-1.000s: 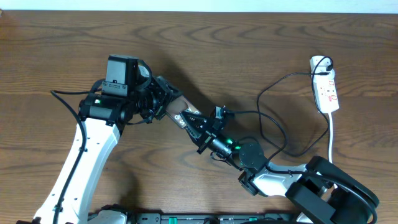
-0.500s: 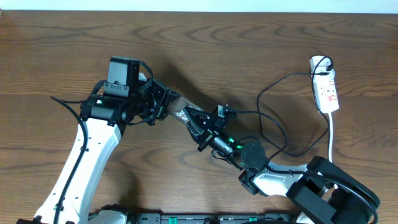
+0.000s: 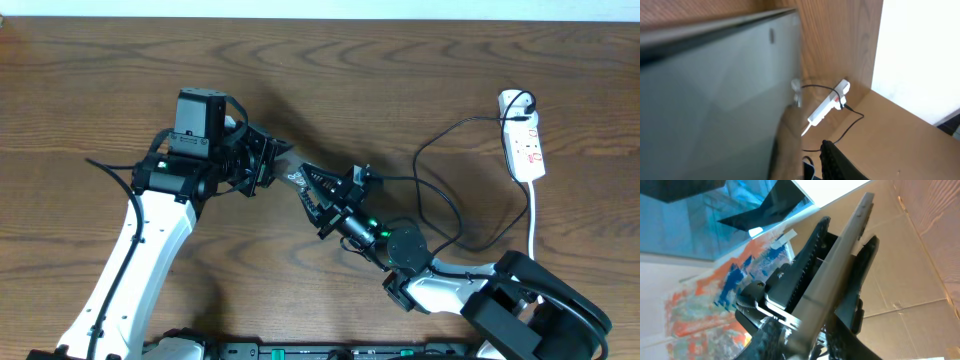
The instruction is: Plug charger to phone and switch on socket
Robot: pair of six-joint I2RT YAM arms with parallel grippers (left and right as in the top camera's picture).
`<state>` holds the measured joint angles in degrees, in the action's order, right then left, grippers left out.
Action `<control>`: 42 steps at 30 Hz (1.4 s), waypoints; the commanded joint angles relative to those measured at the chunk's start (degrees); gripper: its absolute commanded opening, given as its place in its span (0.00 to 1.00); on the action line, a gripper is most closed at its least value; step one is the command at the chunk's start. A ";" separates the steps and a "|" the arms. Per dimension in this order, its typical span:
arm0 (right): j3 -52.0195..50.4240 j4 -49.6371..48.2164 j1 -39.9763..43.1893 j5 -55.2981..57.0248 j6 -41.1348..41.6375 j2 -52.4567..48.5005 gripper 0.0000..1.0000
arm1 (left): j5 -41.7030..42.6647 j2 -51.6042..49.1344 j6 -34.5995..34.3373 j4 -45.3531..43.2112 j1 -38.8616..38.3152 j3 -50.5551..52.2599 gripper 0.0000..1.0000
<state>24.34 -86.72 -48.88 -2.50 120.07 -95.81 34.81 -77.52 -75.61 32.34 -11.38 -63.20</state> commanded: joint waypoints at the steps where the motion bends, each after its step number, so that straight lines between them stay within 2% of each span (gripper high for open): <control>1: -0.31 0.37 -1.05 -3.85 -2.54 0.28 0.27 | 1.66 0.00 -6.32 -2.05 0.52 -1.14 0.07; 6: -0.31 0.37 -1.05 -3.85 -2.51 0.28 0.30 | 1.53 0.00 -5.99 -2.05 0.52 -1.14 0.07; 16: -0.31 0.37 -1.05 -3.82 -2.51 0.28 0.37 | -1.49 0.00 -0.39 -2.58 0.52 -1.14 0.07; 20: -0.33 0.35 -1.05 -3.89 -2.54 0.28 0.41 | -4.81 0.00 8.22 -4.00 0.52 -1.14 0.07; 22: -0.33 0.42 -1.05 -4.07 -4.09 0.28 0.46 | -8.28 0.00 14.19 -4.00 0.52 -1.14 0.08; 23: -0.33 0.87 -1.03 -4.02 -7.50 0.28 0.49 | -10.47 0.00 17.64 -3.98 0.52 -1.14 0.07; 25: -0.33 3.85 -0.81 -3.13 -19.85 0.28 0.56 | -16.17 0.00 25.42 -3.87 0.52 -1.14 0.07; 27: -0.33 9.51 -0.59 -0.87 -37.92 0.28 0.60 | -23.06 0.00 31.06 -2.45 0.55 -1.14 0.08; 28: -0.33 14.78 -0.55 1.25 -51.54 0.28 0.57 | -26.45 0.00 31.67 -1.09 0.59 -1.14 0.07; 30: -0.33 23.15 -0.20 4.44 -66.38 0.31 0.51 | -30.08 0.00 31.71 1.51 0.74 -1.14 0.07; 31: -0.33 27.65 0.37 6.34 -70.36 0.46 0.52 | -31.21 0.00 31.80 3.10 0.74 -1.14 0.07; 34: -0.26 34.32 3.08 6.19 -71.54 2.43 0.55 | -31.95 0.00 34.21 7.08 0.74 -1.14 0.08; 38: 2.91 47.21 8.24 3.85 -73.92 11.72 0.62 | -32.52 0.00 35.12 9.46 0.74 -1.03 0.08; 40: 6.75 59.56 10.23 4.20 -75.95 16.55 0.62 | -32.46 -0.04 35.04 9.35 0.72 -0.90 0.07; 42: 12.39 76.32 12.02 8.41 -78.36 20.22 0.62 | -32.17 -0.28 34.84 9.01 0.68 -0.85 0.07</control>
<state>29.30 -22.04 -39.18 1.30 49.34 -81.21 4.14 -77.80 -42.41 41.95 -10.76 -63.02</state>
